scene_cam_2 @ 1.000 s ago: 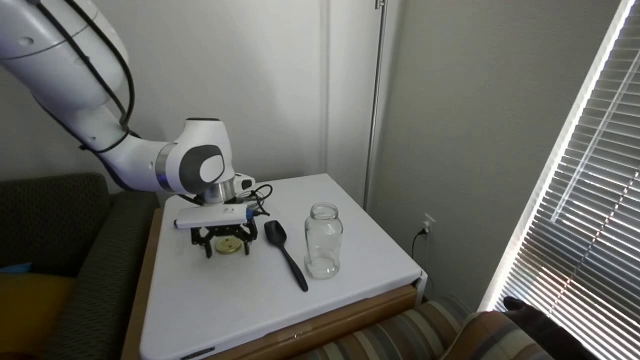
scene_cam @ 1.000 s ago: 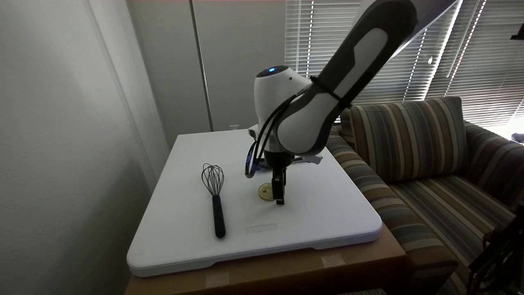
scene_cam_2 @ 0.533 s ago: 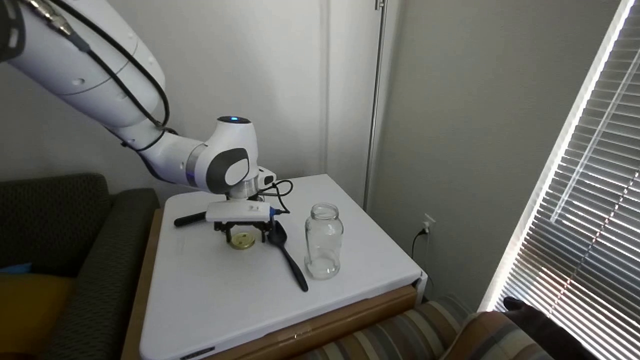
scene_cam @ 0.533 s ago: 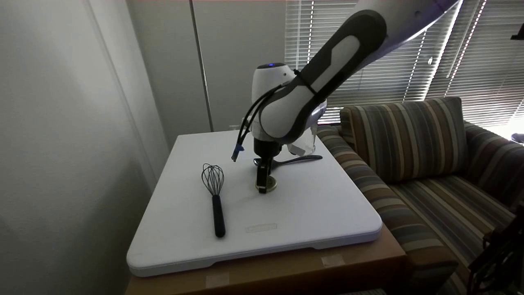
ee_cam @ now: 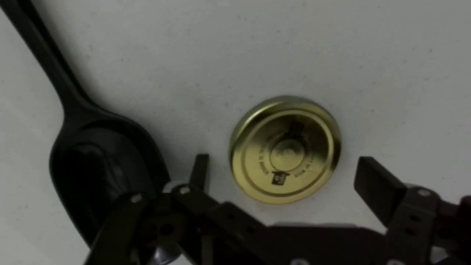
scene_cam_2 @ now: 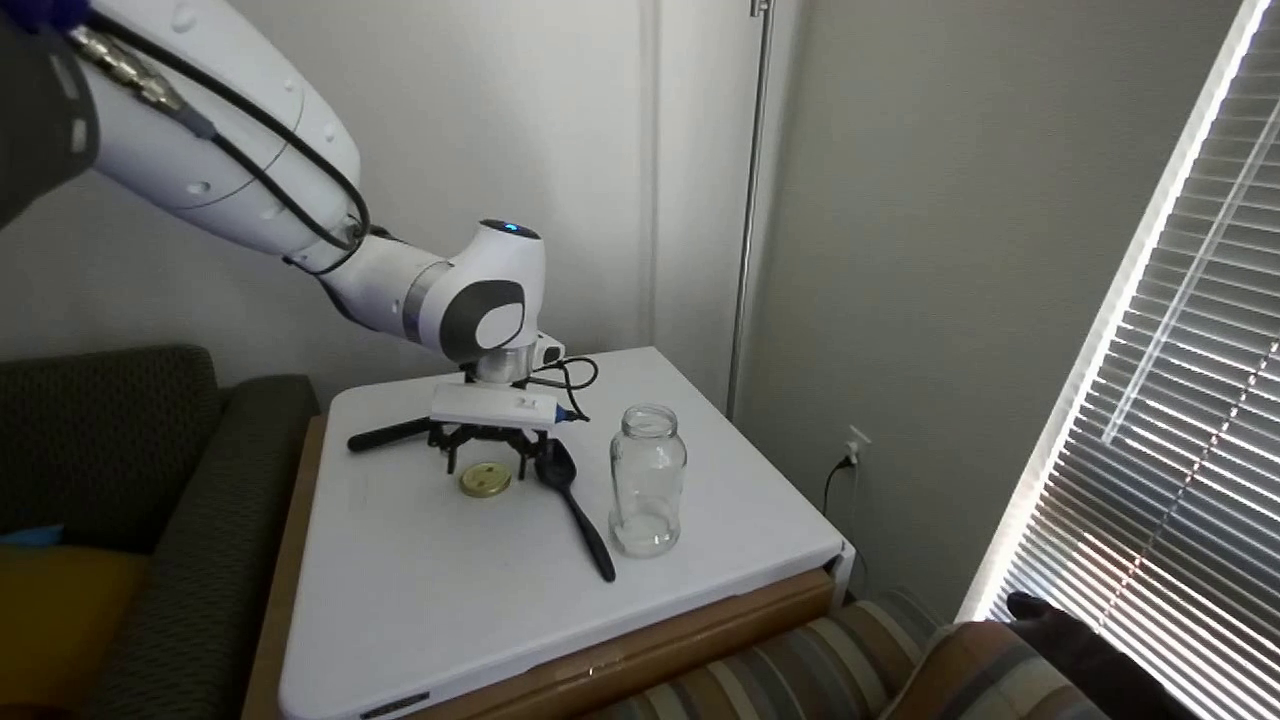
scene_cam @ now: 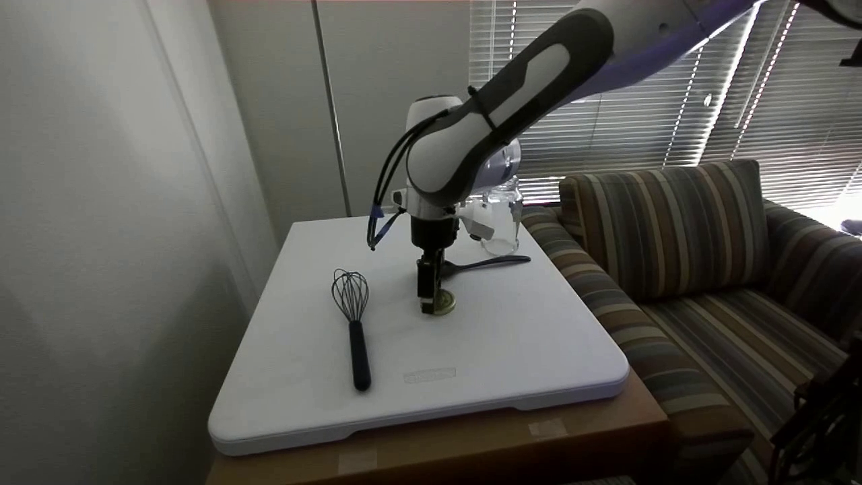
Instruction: Put the lid on the jar
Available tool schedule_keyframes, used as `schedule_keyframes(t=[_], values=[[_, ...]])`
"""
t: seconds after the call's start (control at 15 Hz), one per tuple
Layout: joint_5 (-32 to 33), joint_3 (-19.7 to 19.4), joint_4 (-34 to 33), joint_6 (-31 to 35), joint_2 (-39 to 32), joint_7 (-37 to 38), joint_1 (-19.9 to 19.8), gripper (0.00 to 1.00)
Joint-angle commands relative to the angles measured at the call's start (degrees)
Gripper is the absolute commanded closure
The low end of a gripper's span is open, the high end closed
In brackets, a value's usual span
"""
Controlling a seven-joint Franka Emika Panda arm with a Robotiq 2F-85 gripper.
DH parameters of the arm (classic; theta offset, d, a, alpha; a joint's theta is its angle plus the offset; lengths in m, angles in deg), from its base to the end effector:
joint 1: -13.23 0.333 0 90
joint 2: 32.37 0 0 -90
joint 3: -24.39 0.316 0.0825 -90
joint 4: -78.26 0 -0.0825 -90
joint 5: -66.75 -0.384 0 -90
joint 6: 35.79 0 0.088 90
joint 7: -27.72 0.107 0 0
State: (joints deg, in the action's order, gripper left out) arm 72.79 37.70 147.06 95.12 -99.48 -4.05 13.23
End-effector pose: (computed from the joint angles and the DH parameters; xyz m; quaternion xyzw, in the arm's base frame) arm 0.7226 0.1234 0.0603 -0.9320 -0.3542 0.0180 0.0743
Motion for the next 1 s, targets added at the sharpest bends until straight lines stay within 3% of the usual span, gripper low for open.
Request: schedule_keyframes(t=[0.0, 0.27, 0.47, 0.93], values=[[1.7, -3.4, -3.8, -5.7, -1.5, 2.9, 4.5, 0.00], [7.2, -8.8, -3.9, -4.7, -1.7, 10.3, 11.2, 0.00], [10.1, -11.6, -3.8, -4.6, -1.9, 15.2, 14.1, 0.00], [9.2, -11.6, -2.4, -4.3, -1.4, 17.1, 12.7, 0.00]])
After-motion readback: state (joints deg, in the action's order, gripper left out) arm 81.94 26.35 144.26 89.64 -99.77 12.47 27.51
